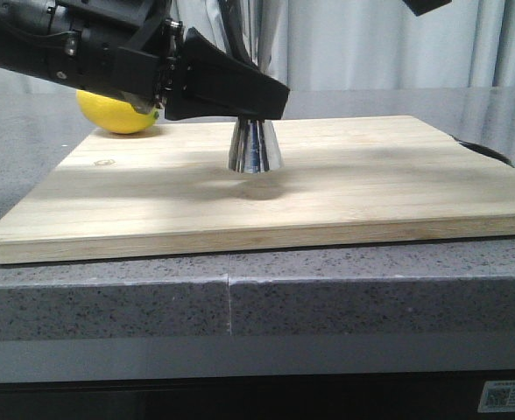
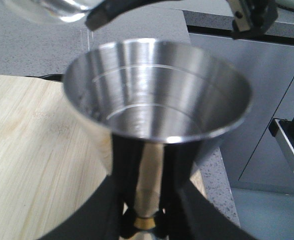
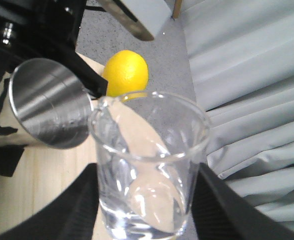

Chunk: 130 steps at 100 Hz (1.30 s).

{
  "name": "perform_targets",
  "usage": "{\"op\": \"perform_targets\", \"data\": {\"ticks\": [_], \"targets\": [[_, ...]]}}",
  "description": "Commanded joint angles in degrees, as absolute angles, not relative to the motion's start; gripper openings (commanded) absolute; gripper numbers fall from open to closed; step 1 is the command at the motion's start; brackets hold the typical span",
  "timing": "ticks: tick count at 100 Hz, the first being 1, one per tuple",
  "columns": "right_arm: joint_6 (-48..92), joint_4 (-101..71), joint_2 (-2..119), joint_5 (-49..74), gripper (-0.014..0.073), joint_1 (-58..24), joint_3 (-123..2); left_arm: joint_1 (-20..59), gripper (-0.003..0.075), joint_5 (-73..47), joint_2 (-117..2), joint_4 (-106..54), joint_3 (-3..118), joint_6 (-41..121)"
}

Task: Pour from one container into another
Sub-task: 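Tilt the beaker with the right gripper, pouring liquid into the jigger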

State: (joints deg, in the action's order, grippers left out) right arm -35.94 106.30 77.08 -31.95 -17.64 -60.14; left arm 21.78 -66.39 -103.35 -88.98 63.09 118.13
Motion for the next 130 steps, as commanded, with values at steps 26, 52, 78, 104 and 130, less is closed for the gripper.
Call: {"op": "perform_targets", "data": {"ticks": [26, 52, 78, 104, 130], "targets": [[-34.5, 106.5, 75.5, -30.6, 0.0183, -17.6, -62.3, 22.3, -0.0012, -72.1, -100.2, -92.9, 64.9, 117.5], [-33.4, 106.5, 75.5, -31.0, 0.0182, -17.6, -62.5, 22.3, -0.0012, -72.1, -100.2, -92.9, 64.9, 117.5], [-32.0, 106.5, 75.5, -31.2, 0.0182, -17.6, -62.5, 22.3, -0.0012, -72.1, -100.2, -92.9, 64.9, 117.5], [-30.8, 106.5, 75.5, -31.3, 0.0182, -17.6, -62.5, 22.3, -0.0012, -72.0, -100.2, -92.9, 64.9, 117.5], [-29.1, 106.5, 75.5, -31.4, 0.0182, -17.6, -62.5, 22.3, -0.0012, -72.0, -100.2, -92.9, 64.9, 117.5]]}}
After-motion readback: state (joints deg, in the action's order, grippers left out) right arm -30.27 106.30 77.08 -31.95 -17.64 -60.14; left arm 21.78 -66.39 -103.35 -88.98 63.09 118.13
